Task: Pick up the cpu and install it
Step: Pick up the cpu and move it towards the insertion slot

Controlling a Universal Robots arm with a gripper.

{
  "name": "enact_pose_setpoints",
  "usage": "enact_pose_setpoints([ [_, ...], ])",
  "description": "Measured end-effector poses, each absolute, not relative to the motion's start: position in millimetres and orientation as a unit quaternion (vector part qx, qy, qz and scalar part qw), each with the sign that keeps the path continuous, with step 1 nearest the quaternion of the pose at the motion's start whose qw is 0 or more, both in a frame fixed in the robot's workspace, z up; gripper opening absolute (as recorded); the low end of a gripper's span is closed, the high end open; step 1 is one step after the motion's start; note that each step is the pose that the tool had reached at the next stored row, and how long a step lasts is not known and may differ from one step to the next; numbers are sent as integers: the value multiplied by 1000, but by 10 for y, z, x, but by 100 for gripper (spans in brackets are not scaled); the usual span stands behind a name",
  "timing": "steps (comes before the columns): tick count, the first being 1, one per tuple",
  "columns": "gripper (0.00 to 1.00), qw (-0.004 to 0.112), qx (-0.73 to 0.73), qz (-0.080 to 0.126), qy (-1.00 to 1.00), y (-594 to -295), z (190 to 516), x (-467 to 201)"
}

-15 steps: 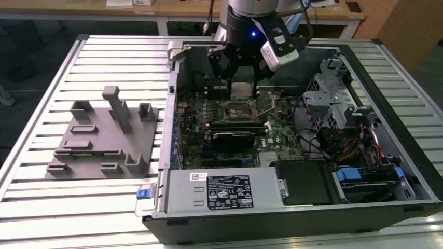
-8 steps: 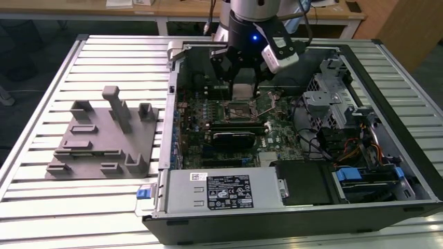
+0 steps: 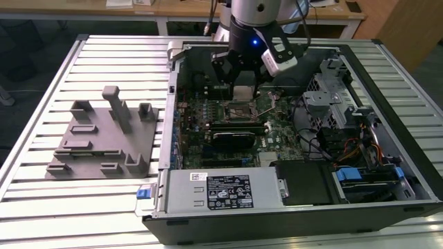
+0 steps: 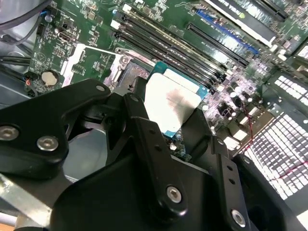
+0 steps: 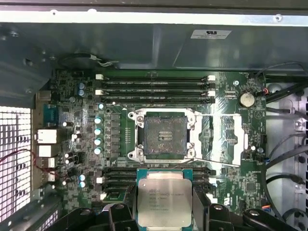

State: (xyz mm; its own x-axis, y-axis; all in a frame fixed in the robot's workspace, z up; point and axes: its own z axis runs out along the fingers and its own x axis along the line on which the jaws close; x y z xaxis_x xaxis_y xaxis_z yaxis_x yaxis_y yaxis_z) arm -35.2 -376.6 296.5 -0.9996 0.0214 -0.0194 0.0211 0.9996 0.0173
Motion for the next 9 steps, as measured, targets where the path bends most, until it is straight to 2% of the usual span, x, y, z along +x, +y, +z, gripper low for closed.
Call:
enact_pose_setpoints([
  [9, 54, 10, 11, 9, 1000, -3688, 2867, -337],
])
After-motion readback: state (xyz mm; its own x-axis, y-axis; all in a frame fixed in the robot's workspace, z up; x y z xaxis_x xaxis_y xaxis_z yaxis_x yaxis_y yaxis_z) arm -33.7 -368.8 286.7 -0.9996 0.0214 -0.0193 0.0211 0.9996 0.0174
